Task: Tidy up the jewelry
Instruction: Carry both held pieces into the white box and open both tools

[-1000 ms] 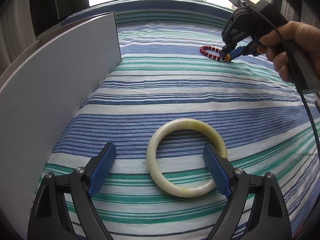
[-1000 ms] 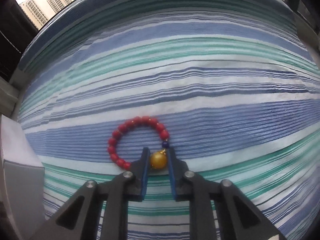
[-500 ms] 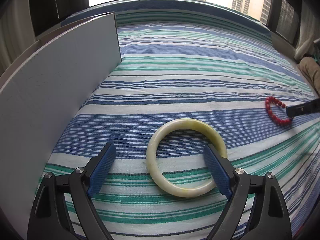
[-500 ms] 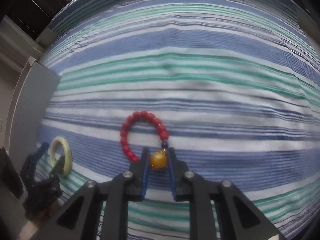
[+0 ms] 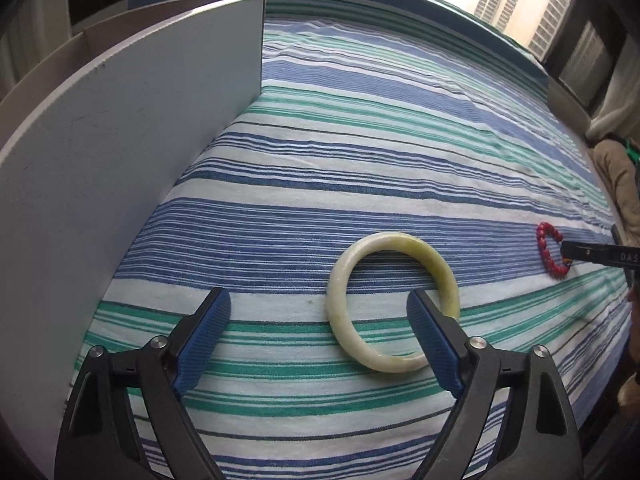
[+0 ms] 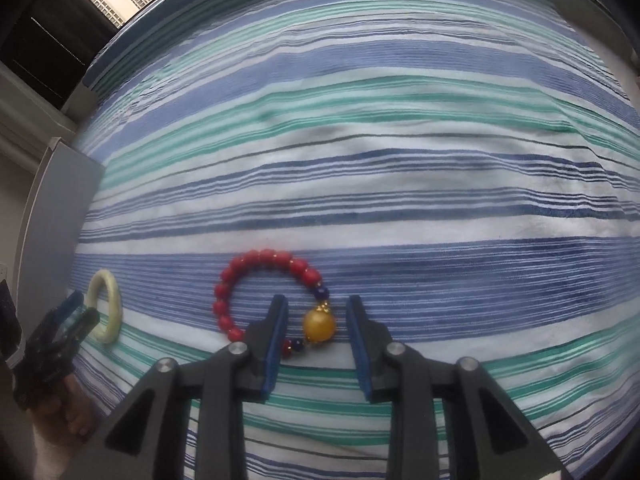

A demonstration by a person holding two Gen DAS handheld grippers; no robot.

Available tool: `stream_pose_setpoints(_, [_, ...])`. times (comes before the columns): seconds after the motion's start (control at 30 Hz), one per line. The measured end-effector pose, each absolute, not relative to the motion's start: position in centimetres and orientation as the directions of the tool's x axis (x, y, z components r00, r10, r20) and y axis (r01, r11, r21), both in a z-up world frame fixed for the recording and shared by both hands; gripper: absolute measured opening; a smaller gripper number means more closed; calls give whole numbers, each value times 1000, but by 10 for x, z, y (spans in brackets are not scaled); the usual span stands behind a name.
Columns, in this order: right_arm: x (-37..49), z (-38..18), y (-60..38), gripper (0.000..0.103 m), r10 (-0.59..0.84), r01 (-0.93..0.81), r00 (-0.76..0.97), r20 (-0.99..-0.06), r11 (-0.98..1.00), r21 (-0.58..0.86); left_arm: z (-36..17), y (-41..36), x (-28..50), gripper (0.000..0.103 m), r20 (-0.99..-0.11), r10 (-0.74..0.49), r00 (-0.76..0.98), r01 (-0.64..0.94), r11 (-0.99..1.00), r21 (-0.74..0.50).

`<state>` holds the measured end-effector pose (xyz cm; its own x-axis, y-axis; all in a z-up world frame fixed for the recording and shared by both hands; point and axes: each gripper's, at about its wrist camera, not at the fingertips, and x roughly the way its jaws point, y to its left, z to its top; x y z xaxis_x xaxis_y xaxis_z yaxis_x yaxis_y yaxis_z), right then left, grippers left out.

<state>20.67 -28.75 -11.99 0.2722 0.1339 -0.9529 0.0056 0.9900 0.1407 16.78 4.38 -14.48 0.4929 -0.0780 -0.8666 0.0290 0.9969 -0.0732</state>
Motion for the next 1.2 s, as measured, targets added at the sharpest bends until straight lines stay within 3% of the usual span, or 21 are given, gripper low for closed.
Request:
stream_pose_setpoints(0.07, [203,-120,-279,30,77,-23,297,-952,997,74,-148,37,167,74,-869,20,494,10,1000,29])
stream_pose_setpoints(0.17, [195,-121,-266,28,0,-53,327,-945,998,-18,-147,30,160,62,-857,41,513,-5,999,45])
stream_pose_setpoints(0.23, [190,-121,-264,17,-26,-72,342,-939,996,-54,-145,19,153,39,-849,32,527,35,998,60])
stream_pose_setpoints(0.27, [188,-119,-264,17,-13,-73,343,-939,997,-40,-144,12,151,18,-848,25,529,73,995,75])
stream_pose_setpoints(0.3, [186,-116,-266,17,3,-71,344,-939,997,-22,-143,6,148,9,-842,61,537,80,989,122])
stream_pose_setpoints(0.57, [166,-41,-257,17,66,-141,496,-866,990,-5,-105,28,135,8,-837,-111,535,48,994,-101])
stream_pose_setpoints(0.87, [170,22,-225,17,163,-229,570,-806,973,35,-27,91,105,8,-759,-173,628,-14,972,-234])
stream_pose_setpoints(0.97, [170,44,-192,17,227,-311,585,-778,950,44,7,126,88,8,-716,-132,686,-62,969,-238])
stream_pose_setpoints(1.2, [177,85,-83,17,415,-529,576,-704,846,65,59,228,51,8,-670,96,736,-271,949,-161])
